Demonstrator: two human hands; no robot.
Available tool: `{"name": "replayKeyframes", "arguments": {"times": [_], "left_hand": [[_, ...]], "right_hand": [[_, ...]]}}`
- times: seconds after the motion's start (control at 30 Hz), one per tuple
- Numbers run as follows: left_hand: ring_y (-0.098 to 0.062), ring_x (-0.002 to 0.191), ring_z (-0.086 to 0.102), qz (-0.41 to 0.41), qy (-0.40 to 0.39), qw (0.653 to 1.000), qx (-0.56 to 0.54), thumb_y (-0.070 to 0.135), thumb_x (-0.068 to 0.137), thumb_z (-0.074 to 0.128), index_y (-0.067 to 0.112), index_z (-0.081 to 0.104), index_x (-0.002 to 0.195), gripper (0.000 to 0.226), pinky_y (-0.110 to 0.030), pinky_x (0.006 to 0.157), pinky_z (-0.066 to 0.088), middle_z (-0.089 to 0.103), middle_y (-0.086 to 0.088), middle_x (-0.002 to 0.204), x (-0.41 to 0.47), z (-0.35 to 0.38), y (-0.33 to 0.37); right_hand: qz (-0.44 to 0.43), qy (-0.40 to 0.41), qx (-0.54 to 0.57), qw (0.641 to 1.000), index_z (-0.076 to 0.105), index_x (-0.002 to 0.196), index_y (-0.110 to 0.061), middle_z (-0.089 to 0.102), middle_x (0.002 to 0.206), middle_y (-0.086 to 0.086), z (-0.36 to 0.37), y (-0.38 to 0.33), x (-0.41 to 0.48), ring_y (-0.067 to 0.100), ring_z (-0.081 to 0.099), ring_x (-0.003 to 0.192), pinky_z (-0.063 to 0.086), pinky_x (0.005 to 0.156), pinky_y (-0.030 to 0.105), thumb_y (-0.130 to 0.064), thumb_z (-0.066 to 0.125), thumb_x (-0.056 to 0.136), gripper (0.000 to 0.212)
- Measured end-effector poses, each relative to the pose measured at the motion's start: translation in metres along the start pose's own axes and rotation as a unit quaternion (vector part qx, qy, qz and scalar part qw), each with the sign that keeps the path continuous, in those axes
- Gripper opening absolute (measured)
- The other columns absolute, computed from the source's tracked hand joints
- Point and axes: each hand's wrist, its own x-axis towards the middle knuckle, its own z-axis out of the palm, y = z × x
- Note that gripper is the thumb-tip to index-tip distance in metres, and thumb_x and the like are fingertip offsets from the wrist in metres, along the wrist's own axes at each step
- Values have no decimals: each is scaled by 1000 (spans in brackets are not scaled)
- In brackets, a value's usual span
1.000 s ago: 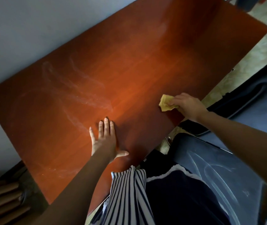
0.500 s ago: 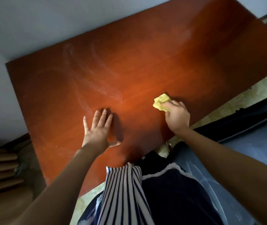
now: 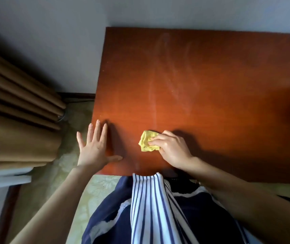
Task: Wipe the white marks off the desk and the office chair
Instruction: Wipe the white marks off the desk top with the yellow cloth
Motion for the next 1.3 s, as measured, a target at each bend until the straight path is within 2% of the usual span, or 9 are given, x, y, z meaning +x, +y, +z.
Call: {"name": "replayKeyframes", "arguments": {"times": [0.13,0.23,0.37,0.63,0.73,0.87,1.07,1.2,1.3], "left_hand": [[-25,146,-8,-101,-6,993,-59,79,60,60,14,-4,152,129,-61,111,-3,-10,-5,160,-28,13,-17],[-24,147,-6,-176,-23,979,-99,79,62,60,13,-6,151,129,-61,111,-4,-6,-4,160,-50,24,-18],[-26,147,-3,-237,-61,959,-140,77,67,58,14,-5,151,123,-61,111,-5,7,1,160,-75,36,-16],[-24,145,13,-236,-63,947,-210,54,78,67,15,5,152,104,-53,115,4,22,-3,157,-89,33,-9],[-25,143,20,-225,-49,955,-188,51,81,66,11,13,151,97,-46,115,15,31,-7,153,-87,30,-13],[-26,144,19,-190,-59,967,-157,48,83,66,4,10,150,98,-40,116,15,29,-10,153,-86,27,-13],[-24,145,17,-133,-99,980,-113,49,88,57,1,1,149,96,-47,116,2,29,-12,153,-89,27,-19],[-23,145,12,-51,-123,987,-87,44,93,50,-1,-3,149,89,-48,116,-2,26,-12,154,-88,24,-37],[-24,146,8,17,-147,985,-83,38,94,49,-2,-2,149,85,-49,117,1,30,-13,152,-86,18,-55]], "right_hand": [[-87,-67,6,994,77,93,-13,73,94,2,7,-20,27,27,64,82,53,51,36,11,66,67,37],[-149,-136,1,980,70,111,-18,67,113,1,22,-38,48,27,55,102,50,67,40,2,52,86,36],[-232,-199,3,952,65,119,-24,62,120,-4,46,-69,70,22,48,106,38,71,33,-4,44,93,39],[-243,-190,72,948,73,106,-16,69,112,2,54,-74,66,26,56,99,52,75,41,9,50,81,42],[-270,-187,81,941,75,99,-14,71,105,3,46,-56,53,26,60,91,55,72,40,15,58,71,44],[-281,-180,94,938,77,93,-11,73,97,4,28,-20,33,27,64,83,57,68,38,22,65,60,48],[-179,-155,73,969,73,104,-15,70,105,-3,3,20,18,4,54,95,44,87,13,24,70,61,58],[-54,-94,47,993,70,111,-16,69,106,-2,11,0,43,10,56,93,54,85,33,14,70,72,50],[57,-6,-1,998,70,111,-16,69,109,2,30,-36,68,23,57,92,50,79,35,0,66,82,34]]}}
